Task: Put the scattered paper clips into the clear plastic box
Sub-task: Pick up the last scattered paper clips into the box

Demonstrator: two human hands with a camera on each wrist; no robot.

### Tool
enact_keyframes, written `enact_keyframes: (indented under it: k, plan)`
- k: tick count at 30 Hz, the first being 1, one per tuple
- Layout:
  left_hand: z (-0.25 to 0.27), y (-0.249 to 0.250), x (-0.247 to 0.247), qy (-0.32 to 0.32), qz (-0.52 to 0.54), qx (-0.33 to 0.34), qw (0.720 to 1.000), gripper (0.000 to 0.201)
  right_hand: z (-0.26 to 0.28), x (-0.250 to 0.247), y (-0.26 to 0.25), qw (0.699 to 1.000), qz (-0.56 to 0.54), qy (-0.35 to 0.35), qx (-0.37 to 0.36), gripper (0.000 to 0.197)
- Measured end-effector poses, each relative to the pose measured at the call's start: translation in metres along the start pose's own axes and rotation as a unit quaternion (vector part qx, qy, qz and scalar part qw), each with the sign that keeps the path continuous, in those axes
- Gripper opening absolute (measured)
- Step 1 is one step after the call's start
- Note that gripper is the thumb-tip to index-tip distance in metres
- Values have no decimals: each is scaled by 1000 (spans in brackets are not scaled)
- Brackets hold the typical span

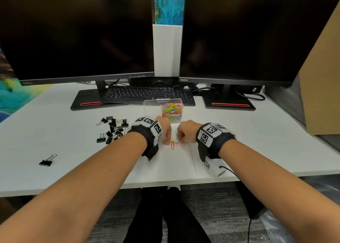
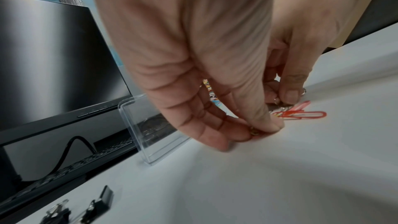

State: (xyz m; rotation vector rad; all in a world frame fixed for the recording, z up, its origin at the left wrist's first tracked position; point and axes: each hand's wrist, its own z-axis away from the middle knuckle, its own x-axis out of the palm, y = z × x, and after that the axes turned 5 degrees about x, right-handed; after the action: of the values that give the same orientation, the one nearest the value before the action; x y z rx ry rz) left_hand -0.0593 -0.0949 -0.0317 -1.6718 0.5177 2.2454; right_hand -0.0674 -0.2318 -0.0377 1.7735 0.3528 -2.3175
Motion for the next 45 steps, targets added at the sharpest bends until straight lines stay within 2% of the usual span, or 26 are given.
enact_keyframes:
  k: [3,6,8,11,15,18,20,23,25,27,32,34,37,42,45]
  plan:
    - [0,0,1,-11,-1,0,1000,28,1,2,1,1000,-9,13,2,23]
    - [0,3,6,-16,-24,-7,1000,10,2,4,3,999,-22,25,8,22]
    - [0,4,8,-8,-34,-13,999,7,3,5,4,999,-29,35,12,23]
    - [3,4,8,-1,-37,-23,999,22,3,6,4,999,-35,39,11,22]
    - [7,7,7,-10,-59,-17,998,9,5,6,7,998,-40,38,-6,20]
    - [8,8,6,-22,-44,-8,999,25,5,0,11,999,-26,31,-15,19]
    - [10,8,4,-25,-35,-1,999,30,1,-10,15,998,-25,57,-10,19]
    - [12,4,-2,-28,-30,0,999,31,-11,-32,20,989,-65,134,0,18]
    - [14,-1,-9,-1,-10,-6,1000,28,-21,-47,21,976,-107,191,18,16]
    - [12,-9,-21,55,19,-12,998,25,-33,-57,21,961,-148,230,36,10]
    - [-2,-22,-51,195,144,-42,969,11,-49,-65,13,955,-186,222,65,4]
    - [-11,-25,-59,234,186,-63,952,1,-55,-66,13,952,-198,225,66,12]
    - [-20,-27,-62,265,207,-87,938,3,-56,-66,17,950,-217,216,64,20]
    - [-34,-31,-59,282,210,-107,930,9,-42,-57,30,925,-256,275,63,16]
    - [-41,-31,-55,272,226,-106,929,15,-26,-53,31,933,-239,265,38,13]
